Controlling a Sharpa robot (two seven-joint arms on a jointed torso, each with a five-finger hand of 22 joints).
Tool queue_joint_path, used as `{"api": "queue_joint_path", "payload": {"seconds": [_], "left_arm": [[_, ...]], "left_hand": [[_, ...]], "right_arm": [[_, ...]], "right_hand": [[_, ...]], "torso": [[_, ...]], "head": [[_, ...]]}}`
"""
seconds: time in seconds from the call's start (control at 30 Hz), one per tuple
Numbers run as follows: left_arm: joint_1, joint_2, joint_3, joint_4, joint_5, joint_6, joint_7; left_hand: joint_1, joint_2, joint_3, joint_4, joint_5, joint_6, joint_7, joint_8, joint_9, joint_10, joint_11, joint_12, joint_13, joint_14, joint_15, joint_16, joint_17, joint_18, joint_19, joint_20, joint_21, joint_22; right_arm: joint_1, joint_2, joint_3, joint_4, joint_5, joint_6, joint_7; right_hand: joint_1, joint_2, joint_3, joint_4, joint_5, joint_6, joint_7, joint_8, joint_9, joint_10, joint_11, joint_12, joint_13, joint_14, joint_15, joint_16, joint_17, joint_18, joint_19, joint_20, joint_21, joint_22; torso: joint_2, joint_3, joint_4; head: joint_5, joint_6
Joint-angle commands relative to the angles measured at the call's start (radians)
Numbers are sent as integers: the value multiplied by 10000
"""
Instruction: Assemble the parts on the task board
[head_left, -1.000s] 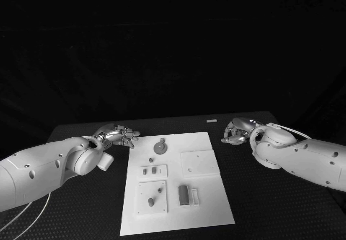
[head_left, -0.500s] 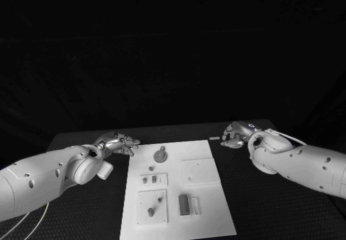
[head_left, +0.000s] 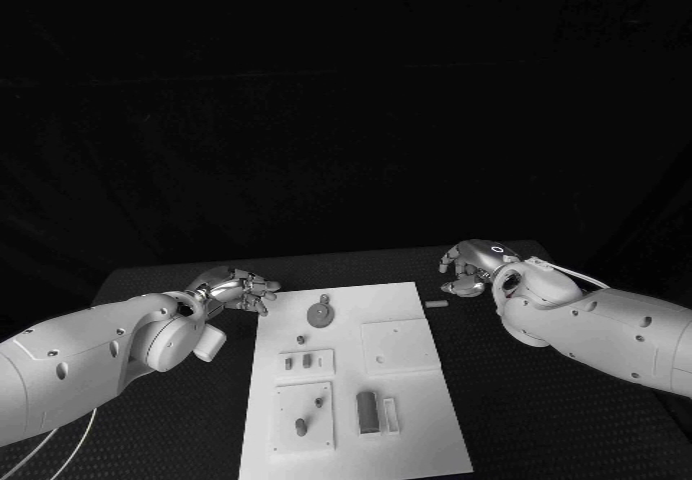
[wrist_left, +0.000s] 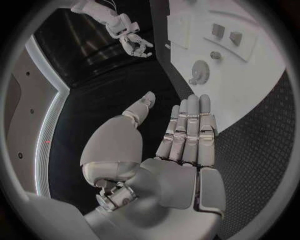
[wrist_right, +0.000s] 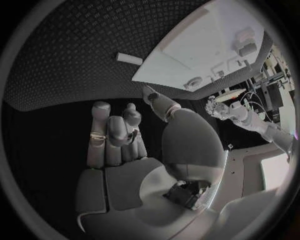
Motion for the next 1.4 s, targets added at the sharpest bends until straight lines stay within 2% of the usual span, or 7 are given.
{"api": "queue_joint_path", "payload": {"seconds": [0.03, 0.2, 0.47, 0.67, 0.83, 1.17, 1.4], "left_arm": [[10, 8, 6, 27, -19, 117, 81], [10, -1, 6, 28, -19, 106, 79], [10, -9, 5, 35, -19, 121, 65], [10, -11, 5, 39, -19, 124, 63], [10, -16, 5, 29, -19, 133, 58], [8, -15, 5, 18, -19, 134, 55], [8, -23, 5, 20, -19, 143, 45]], "left_hand": [[-66, 36, 2, 48, -14, -67, 11, 57, -16, -38, -7, 16, 12, -70, 30, -49, 12, 111, -44, 24, -37, -4], [-64, 35, 1, 46, -14, -67, 10, 58, -16, -38, -7, 16, 13, -70, 30, -50, 13, 111, -44, 24, -37, -4], [-61, 36, 0, 44, -14, -67, 10, 59, -17, -39, -7, 16, 14, -70, 30, -50, 14, 112, -44, 24, -37, -3], [-59, 36, -1, 43, -14, -66, 10, 61, -17, -39, -7, 16, 14, -69, 30, -51, 15, 112, -44, 24, -36, -2], [-58, 40, -1, 44, -14, -66, 10, 62, -17, -38, -7, 17, 15, -69, 30, -51, 16, 112, -44, 24, -36, -2], [-56, 47, -1, 45, -14, -67, 10, 63, -17, -38, -7, 17, 16, -69, 30, -51, 18, 112, -43, 25, -35, -1], [-55, 58, 1, 47, -13, -67, 10, 64, -18, -38, -7, 17, 16, -69, 30, -52, 19, 112, -43, 25, -35, -1]], "right_arm": [[-4, 3, -2, -35, -791, 695, 455], [-85, -19, -22, -36, -1046, 1113, 597], [-214, -287, -81, 281, -1197, 2091, 660], [-471, -349, -227, 274, -1197, 2838, 709], [-669, -280, -233, 215, -1171, 2927, 776], [-814, -123, -245, 272, -1144, 2946, 883], [-932, 62, -280, 23, -1253, 2815, 907]], "right_hand": [[132, 24, -17, -116, 31, -714, 471, -125, -85, -99, 59, -40, 2, -90, 27, -94, 4, 212, -126, 46, -97, 153], [218, 1, -51, -275, 31, -997, 388, -239, -201, -234, -11, -69, -12, -237, -29, -131, 15, 212, -258, 135, -159, 166], [104, -87, -100, -207, 30, -1103, 349, -250, -261, -298, -48, -76, -24, -318, -61, -140, 26, 212, -321, 194, -188, 174], [113, -60, -88, -193, 31, -1105, 321, -233, -273, -311, -69, -71, -24, -337, -73, -135, 32, 212, -341, 205, -194, 179], [128, -17, -79, -191, 31, -1104, 302, -216, -281, -324, -88, -64, -22, -356, -90, -130, 37, 212, -359, 214, -195, 185], [172, 150, -88, -229, 31, -1020, 255, -117, -289, -325, -132, -20, -9, -367, -131, -86, 58, 212, -368, 223, -163, 206], [191, 438, -96, -221, 31, -578, 208, 199, -230, -196, -176, 84, -6, -281, -169, -1, 72, 212, -286, 198, -68, 214]], "torso": [[1, 18, 9], [3, 14, -9], [0, 16, 2], [5, 5, -19], [3, 21, -4], [3, 6, 3], [-1, -1, 3]], "head": [[7, -23], [6, -37], [-9, -90], [-34, -120], [-24, -166], [-34, -206], [-55, -217]]}}
